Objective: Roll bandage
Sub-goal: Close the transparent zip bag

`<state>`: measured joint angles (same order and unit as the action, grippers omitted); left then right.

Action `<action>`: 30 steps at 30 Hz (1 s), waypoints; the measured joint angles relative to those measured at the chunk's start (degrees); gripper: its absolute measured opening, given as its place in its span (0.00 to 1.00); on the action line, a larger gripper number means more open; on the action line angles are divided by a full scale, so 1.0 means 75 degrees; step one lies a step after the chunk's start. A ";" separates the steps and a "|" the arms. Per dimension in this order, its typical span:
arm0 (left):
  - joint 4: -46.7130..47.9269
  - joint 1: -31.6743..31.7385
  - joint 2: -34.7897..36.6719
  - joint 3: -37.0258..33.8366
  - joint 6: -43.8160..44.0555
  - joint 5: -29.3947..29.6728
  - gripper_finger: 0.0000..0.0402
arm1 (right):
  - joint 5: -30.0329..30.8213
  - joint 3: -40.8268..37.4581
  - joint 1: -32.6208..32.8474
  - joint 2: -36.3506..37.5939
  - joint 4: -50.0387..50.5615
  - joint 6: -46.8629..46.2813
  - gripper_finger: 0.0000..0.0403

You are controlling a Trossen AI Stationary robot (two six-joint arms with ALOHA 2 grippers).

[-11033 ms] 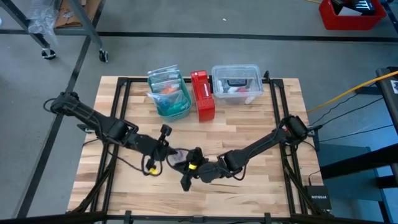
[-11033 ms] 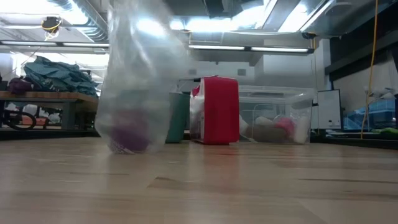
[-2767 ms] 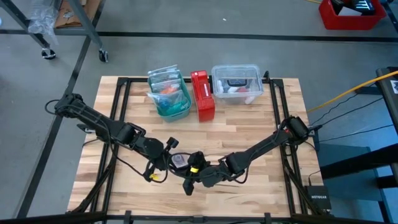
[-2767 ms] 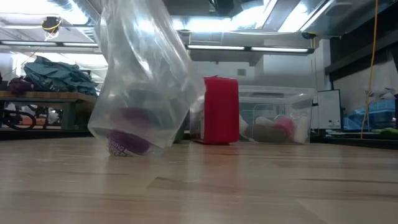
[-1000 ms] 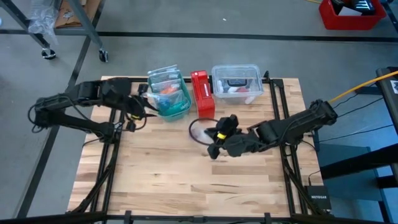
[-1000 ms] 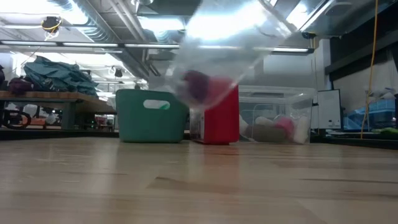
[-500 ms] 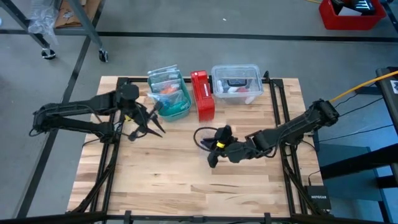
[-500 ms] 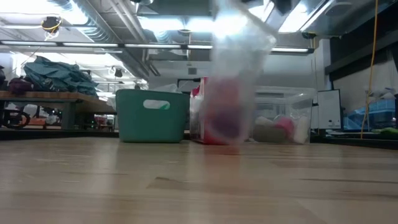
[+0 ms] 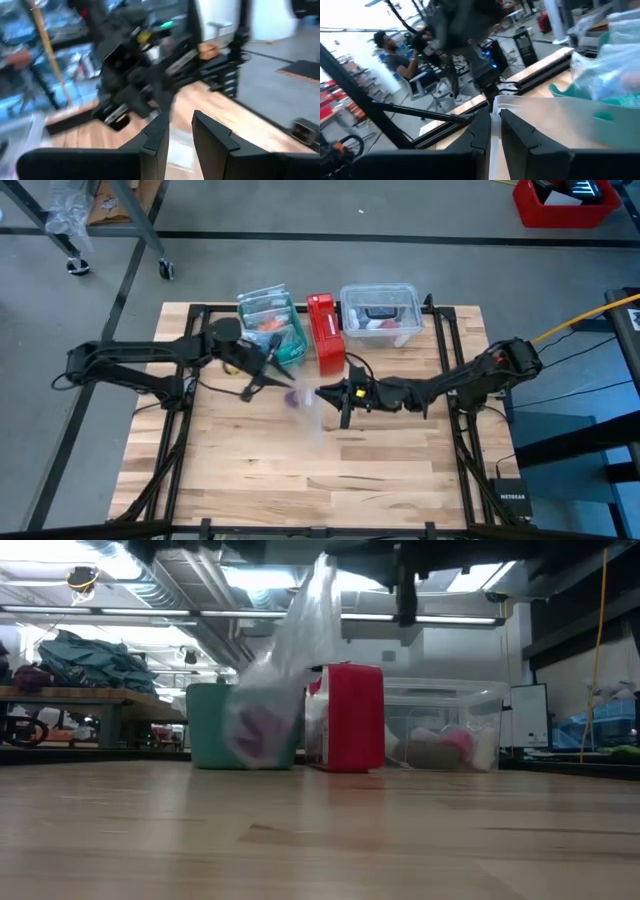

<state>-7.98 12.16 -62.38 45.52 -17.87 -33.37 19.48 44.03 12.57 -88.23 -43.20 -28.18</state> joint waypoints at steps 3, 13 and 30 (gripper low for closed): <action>-0.0330 0.0000 -0.0521 0.0001 0.0501 0.0287 0.20 | -0.0769 0.0000 -0.0208 -0.0119 -0.0084 0.0192 0.10; -0.0656 -0.0016 -0.1393 0.0031 0.1597 -0.0493 0.30 | -0.1154 0.0000 -0.0232 -0.0366 -0.0036 0.0612 0.10; -0.1537 -0.0445 -0.2055 0.0041 0.0988 -0.0390 0.36 | -0.1608 0.0167 -0.0229 -0.0366 -0.0205 0.0614 0.10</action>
<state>-19.51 8.82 -77.79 45.82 -10.46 -36.29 7.42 45.28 10.85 -90.98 -44.74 -23.57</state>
